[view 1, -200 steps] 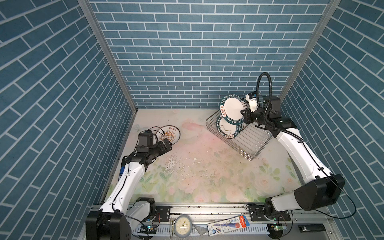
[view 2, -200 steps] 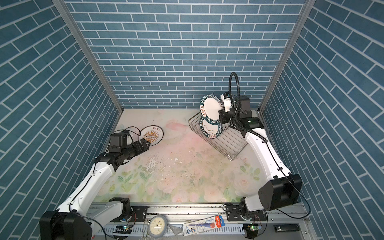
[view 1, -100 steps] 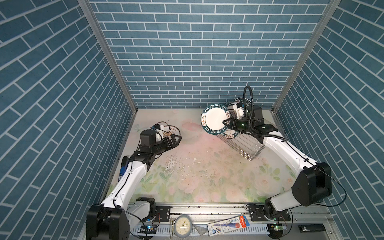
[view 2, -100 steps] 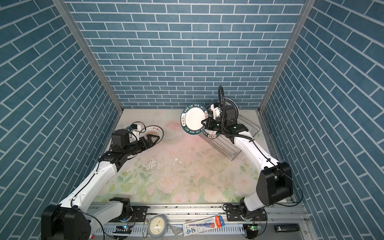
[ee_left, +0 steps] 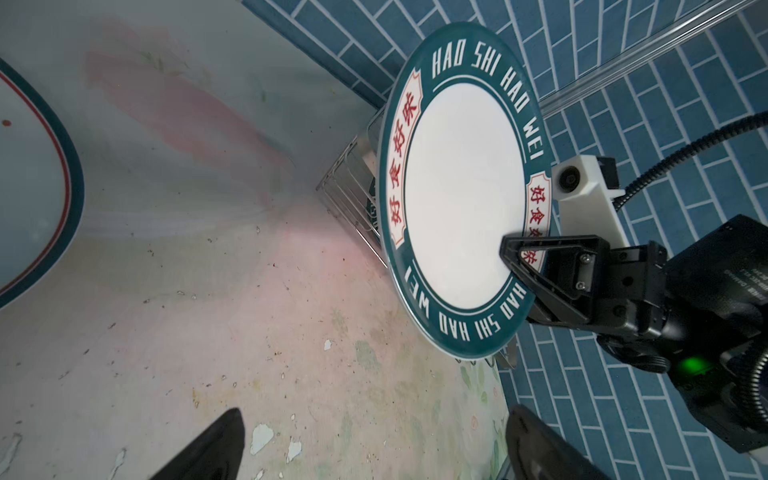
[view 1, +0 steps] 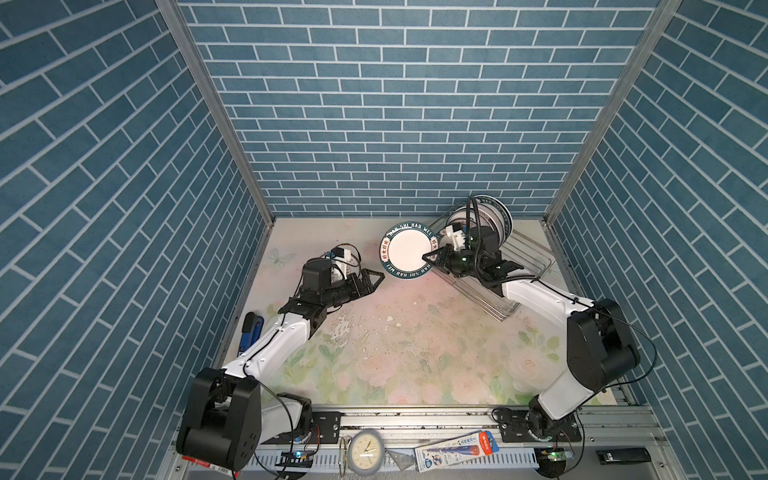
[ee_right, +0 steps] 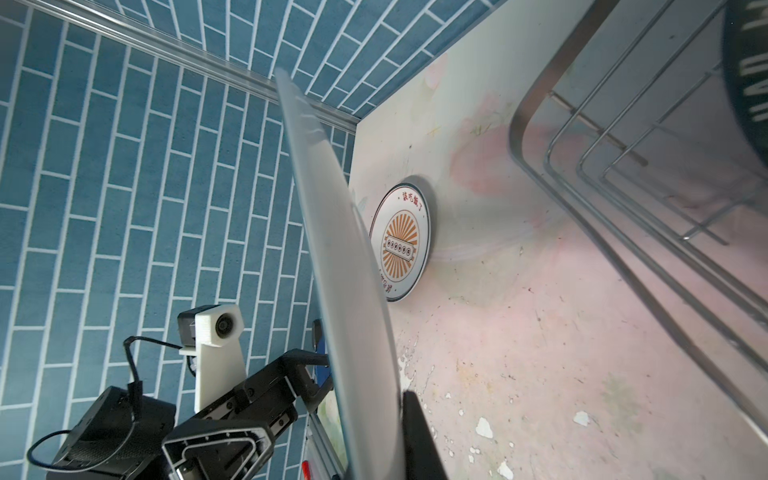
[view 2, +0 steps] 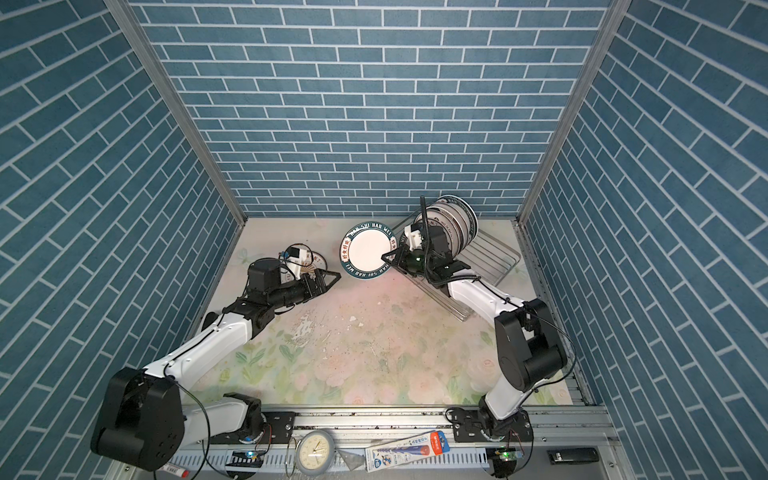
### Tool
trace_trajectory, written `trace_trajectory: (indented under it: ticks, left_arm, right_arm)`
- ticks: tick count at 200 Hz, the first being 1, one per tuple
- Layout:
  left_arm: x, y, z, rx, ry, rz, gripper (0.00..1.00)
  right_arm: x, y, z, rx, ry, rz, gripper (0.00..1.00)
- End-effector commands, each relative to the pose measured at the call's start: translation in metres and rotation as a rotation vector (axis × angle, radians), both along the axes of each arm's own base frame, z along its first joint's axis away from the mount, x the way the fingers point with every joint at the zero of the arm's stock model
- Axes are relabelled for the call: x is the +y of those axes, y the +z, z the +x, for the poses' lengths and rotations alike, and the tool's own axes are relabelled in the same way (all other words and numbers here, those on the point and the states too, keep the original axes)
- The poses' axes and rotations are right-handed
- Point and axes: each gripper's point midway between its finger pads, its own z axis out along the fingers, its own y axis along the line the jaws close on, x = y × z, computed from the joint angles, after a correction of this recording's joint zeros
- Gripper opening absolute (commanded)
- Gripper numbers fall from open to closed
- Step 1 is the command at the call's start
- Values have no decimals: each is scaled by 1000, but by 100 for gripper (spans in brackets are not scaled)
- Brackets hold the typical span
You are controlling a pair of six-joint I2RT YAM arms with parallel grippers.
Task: Unload the plates from the dish rack
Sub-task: 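Lift the green-rimmed plate toward the left gripper while the left reaches for it, then close the left gripper on the plate rim, then open the right gripper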
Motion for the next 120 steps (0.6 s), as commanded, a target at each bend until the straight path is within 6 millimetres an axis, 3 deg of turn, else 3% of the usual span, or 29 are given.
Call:
trace_trajectory:
  ticks: [1, 39, 43, 83, 120]
  left_arm:
    - [-6, 6, 9, -33, -5, -42, 97]
    - [-9, 9, 16, -46, 3, -62, 89]
    - [-10, 19, 21, -67, 2, -71, 88]
    - [-13, 26, 31, -74, -2, -74, 63]
    - [-17, 22, 35, -63, -15, -85, 49]
  right_arm:
    - [17, 18, -7, -12, 49, 105, 0]
    - [25, 16, -10, -14, 73, 109, 0]
    - [26, 16, -10, -13, 76, 109, 0]
    - [35, 10, -19, -5, 104, 116, 0]
    - [39, 5, -26, -9, 122, 102, 0]
